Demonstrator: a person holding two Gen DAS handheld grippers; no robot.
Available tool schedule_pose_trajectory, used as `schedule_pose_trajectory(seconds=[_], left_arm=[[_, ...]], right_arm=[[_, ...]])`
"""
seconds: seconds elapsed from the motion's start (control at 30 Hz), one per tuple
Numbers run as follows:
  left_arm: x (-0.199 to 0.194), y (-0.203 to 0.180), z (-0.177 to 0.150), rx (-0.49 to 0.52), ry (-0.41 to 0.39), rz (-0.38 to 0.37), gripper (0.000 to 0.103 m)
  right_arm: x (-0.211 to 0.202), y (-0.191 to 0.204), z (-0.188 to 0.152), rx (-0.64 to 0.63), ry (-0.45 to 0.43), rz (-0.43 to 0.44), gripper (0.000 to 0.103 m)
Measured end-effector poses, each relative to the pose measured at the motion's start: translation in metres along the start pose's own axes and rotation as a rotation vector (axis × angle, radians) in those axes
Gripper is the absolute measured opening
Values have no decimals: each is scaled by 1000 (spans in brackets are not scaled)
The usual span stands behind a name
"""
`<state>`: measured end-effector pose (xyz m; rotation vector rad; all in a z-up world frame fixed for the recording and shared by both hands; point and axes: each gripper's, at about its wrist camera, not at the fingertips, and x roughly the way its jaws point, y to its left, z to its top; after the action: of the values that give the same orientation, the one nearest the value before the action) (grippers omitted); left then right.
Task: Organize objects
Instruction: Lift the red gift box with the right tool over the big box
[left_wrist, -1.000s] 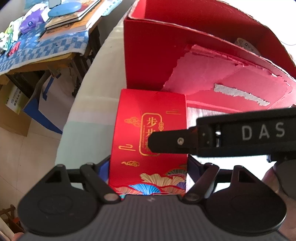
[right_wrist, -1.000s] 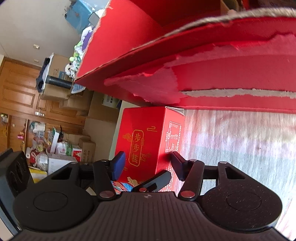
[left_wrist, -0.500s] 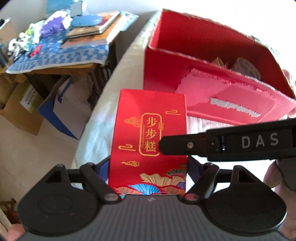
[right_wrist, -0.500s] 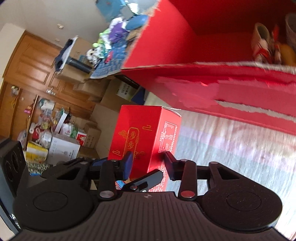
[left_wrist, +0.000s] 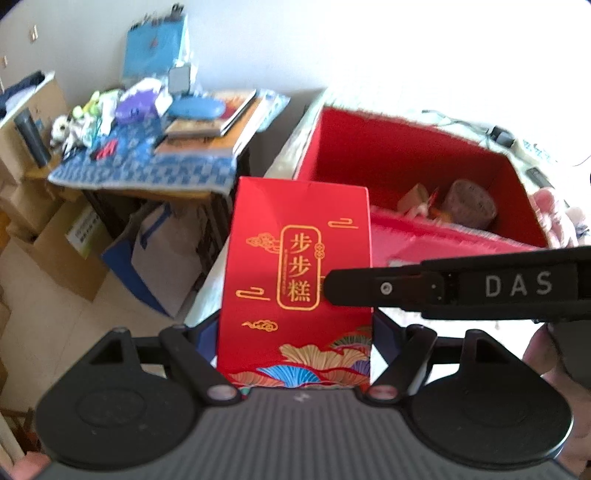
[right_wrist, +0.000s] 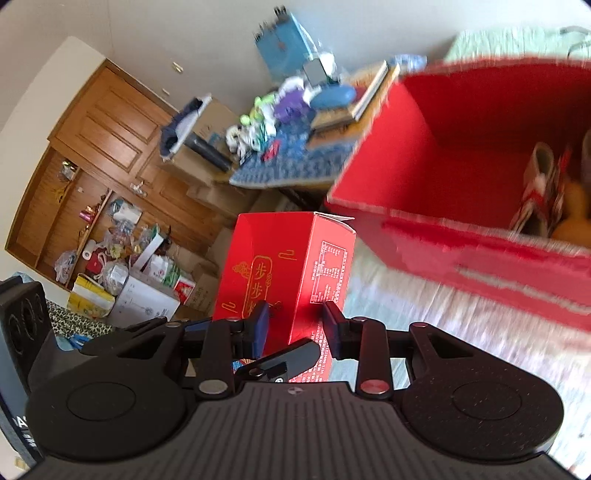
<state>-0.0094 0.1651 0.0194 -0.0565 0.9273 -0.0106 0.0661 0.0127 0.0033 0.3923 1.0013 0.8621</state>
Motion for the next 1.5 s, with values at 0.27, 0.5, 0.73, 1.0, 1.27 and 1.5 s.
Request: schedule_pose_trajectory(seconds=[0.27, 0.5, 0.73, 1.0, 1.27, 1.5], left_arm=[[-14, -30, 33, 72, -111, -49, 78], [-2, -59, 71, 178, -179, -114, 78], [37, -72, 102, 220, -144, -201, 78], [86, -75, 118, 231, -61, -242, 78], [113, -72, 124, 232, -21, -245, 78], [128, -66, 130, 215, 9, -254, 78]], right_arm=[[-36, -5, 21, 0, -169, -34, 35], [-52, -23, 43, 30, -285, -108, 35], [-44, -45, 61, 65, -312, -204, 35], [-23, -72, 72, 118, -270, -266, 35], [-9, -93, 76, 189, -236, -261, 35], [-1, -103, 80, 228, -216, -248, 35]])
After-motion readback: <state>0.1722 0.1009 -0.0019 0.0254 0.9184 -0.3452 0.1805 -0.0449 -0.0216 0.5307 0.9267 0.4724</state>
